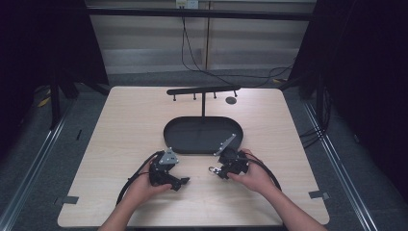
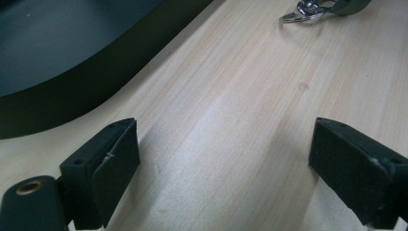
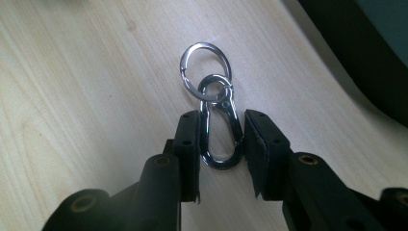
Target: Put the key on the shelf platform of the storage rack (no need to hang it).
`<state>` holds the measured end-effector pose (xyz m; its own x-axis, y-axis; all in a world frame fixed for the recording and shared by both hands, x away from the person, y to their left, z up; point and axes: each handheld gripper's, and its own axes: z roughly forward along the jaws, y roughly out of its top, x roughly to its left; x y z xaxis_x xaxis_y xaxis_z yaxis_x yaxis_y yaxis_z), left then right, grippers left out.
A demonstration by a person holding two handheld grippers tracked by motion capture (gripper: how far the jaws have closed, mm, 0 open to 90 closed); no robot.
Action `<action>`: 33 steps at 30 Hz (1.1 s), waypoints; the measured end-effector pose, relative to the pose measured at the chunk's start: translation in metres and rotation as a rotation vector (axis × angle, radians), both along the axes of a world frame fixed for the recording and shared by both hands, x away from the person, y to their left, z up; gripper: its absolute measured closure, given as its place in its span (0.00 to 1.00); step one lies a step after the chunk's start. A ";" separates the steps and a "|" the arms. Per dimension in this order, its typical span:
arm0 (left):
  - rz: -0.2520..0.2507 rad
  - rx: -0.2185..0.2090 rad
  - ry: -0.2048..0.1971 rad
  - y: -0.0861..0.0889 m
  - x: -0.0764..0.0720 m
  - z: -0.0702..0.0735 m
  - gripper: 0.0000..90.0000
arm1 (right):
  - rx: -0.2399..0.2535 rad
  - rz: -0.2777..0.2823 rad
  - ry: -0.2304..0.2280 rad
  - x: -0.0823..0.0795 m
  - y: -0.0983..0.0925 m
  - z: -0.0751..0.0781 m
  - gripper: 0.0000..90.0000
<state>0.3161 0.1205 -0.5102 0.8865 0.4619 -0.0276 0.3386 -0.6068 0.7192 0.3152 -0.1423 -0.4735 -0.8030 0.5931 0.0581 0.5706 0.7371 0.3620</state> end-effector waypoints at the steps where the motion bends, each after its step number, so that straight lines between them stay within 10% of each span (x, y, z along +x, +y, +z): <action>1: 0.000 0.000 0.000 0.000 0.000 0.000 0.11 | 0.000 0.000 0.000 0.000 0.000 0.000 0.76; 33: 0.000 0.000 0.000 0.000 0.000 0.000 0.11 | -0.016 -0.029 0.075 0.008 -0.012 0.026 0.77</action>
